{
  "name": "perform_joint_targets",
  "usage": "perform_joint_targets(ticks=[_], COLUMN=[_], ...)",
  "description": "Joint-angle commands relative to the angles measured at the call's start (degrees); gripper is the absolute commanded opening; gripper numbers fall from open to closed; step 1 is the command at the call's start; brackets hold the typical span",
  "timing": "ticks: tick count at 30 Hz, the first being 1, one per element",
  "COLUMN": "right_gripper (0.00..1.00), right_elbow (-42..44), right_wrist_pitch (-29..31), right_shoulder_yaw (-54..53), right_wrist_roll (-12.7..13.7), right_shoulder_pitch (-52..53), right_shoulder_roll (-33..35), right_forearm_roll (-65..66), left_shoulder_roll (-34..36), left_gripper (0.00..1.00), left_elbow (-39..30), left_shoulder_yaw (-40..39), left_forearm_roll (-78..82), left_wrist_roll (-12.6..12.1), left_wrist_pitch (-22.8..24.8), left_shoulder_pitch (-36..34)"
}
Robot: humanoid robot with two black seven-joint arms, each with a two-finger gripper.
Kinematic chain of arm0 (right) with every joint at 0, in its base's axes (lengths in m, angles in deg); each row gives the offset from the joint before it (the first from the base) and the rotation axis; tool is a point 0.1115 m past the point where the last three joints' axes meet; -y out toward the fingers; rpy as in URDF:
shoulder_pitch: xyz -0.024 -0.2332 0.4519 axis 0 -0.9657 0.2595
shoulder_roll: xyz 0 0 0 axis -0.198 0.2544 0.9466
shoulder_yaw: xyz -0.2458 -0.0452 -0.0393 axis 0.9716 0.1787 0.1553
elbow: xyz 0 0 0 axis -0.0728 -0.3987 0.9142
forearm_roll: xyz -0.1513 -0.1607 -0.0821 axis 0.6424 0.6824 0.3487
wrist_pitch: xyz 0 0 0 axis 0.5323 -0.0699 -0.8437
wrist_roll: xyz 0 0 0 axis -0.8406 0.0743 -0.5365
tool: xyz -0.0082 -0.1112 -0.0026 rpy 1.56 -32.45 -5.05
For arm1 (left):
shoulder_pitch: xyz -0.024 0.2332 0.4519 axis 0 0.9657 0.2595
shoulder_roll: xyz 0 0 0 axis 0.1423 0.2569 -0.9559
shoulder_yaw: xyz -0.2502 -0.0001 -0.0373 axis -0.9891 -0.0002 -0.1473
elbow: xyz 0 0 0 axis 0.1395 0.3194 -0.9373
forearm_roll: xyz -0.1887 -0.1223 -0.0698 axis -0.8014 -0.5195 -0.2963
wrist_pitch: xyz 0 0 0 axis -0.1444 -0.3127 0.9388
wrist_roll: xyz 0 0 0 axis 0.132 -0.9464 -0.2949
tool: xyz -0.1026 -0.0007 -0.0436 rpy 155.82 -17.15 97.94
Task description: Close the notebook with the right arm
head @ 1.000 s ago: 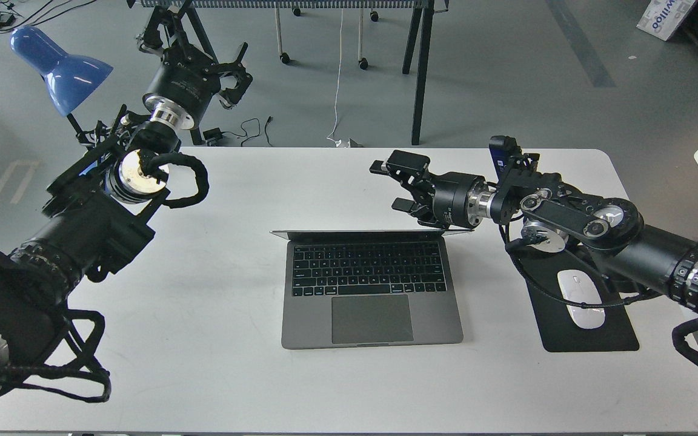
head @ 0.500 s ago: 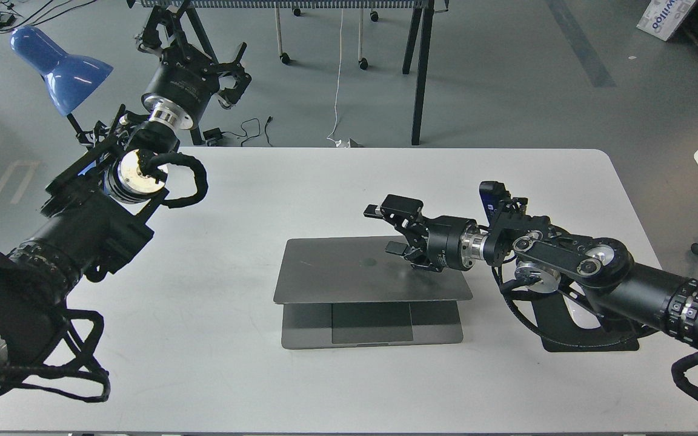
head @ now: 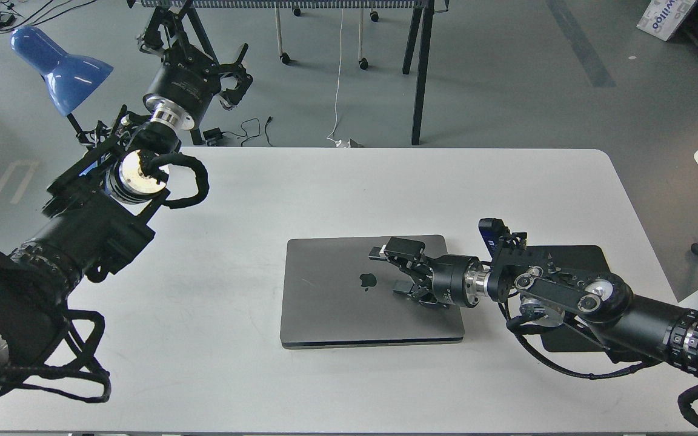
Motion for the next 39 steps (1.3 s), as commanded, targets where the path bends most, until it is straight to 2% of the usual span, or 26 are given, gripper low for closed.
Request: perform_joint_targets(ticks=[1,18,25,29,34,39], right_gripper=[1.00,1.00,1.00,1.00,1.00,1.00], right_elbow=[0.09,-0.17,-5.53,-6.86,-5.98,-1.77], right_wrist_pitch=[-0.08,-0.25,-0.43,-0.78,-0.87,-1.13], right_shoulder_yaw=[0.08,-0.27,-2.55,-9.04,-23.36,-37.25], right_wrist_roll=[0.00,-0.09,-0.09,-0.09,0.00,-0.44], right_shoulder_pitch=[-0.43,-0.78,0.53,1.33,1.06,0.63], right_shoulder_roll=[0.01,0.53,3.95,6.24,9.14,9.06], right_forearm_roll=[0.43,0.69,0.43,0.17,-0.10,-0.27], left_shoulder_roll=[0.00,0.00,0.00,0.00,0.00,0.00], left_gripper=[1.00,1.00,1.00,1.00,1.00,1.00], left_elbow=[-0.03,-0.03,-0.03,-0.03,-0.03,-0.03], left_shoulder_yaw=[0.00,0.00,0.00,0.00,0.00,0.00], left_forearm_roll=[-0.02,-0.02,0.07,0.07,0.07,0.07], left_wrist_roll=[0.00,0.00,0.00,0.00,0.00,0.00], left_wrist_pitch=[0.00,0.00,0.00,0.00,0.00,0.00], left_shoulder_pitch=[0.00,0.00,0.00,0.00,0.00,0.00])
